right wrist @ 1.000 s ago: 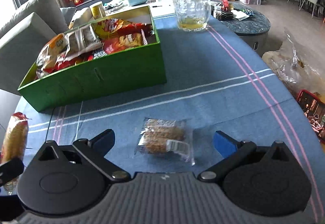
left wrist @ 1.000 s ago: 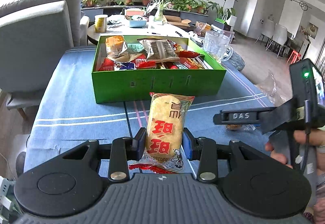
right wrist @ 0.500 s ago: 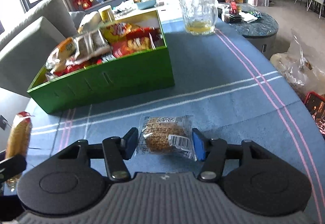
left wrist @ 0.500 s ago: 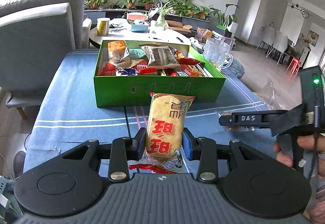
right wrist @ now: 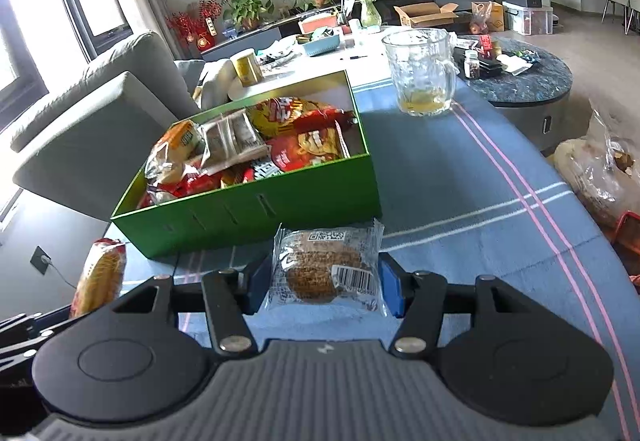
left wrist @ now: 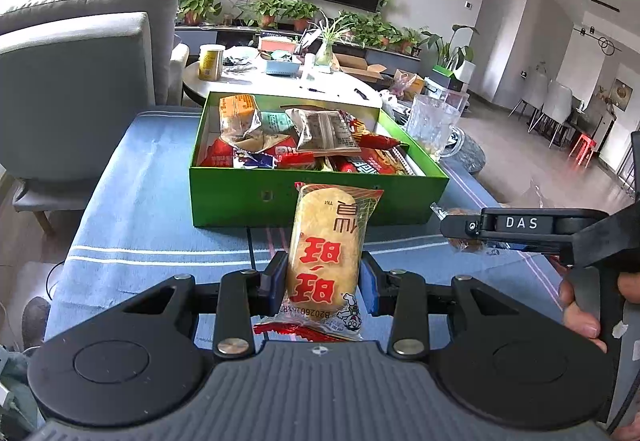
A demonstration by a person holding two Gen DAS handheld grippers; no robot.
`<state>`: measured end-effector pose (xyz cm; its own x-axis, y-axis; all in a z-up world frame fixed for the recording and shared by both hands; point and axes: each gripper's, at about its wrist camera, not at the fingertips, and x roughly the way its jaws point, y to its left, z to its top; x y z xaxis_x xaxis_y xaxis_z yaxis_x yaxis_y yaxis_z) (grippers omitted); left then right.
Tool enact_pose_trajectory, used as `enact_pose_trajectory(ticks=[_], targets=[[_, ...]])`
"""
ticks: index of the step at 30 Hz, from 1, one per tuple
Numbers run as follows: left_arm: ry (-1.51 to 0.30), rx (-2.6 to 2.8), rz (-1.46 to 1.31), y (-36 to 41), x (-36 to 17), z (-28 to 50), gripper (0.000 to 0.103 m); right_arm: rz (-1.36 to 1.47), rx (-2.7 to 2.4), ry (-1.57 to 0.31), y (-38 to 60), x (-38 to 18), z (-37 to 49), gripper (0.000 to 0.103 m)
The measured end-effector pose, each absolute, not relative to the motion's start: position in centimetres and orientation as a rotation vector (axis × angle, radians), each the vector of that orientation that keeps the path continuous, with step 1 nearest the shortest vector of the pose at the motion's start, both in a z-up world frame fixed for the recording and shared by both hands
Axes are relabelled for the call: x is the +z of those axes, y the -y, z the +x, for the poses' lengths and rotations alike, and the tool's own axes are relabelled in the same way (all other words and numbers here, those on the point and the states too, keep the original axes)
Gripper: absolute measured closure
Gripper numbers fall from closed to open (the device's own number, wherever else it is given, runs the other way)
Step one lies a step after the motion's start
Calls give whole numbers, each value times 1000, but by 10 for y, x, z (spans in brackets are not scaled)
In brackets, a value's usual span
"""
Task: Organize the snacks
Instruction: 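Lower both packets into the green box and open both grippers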
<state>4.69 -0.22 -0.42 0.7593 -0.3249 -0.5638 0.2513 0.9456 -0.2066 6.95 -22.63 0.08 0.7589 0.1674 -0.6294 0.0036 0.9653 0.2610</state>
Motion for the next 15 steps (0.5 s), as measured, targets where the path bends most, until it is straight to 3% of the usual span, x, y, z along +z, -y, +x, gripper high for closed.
enact_pose_trajectory(ticks=[15], targets=[[-597, -289, -116, 16, 15, 96, 69, 255, 147, -642, 231, 23, 100, 24]])
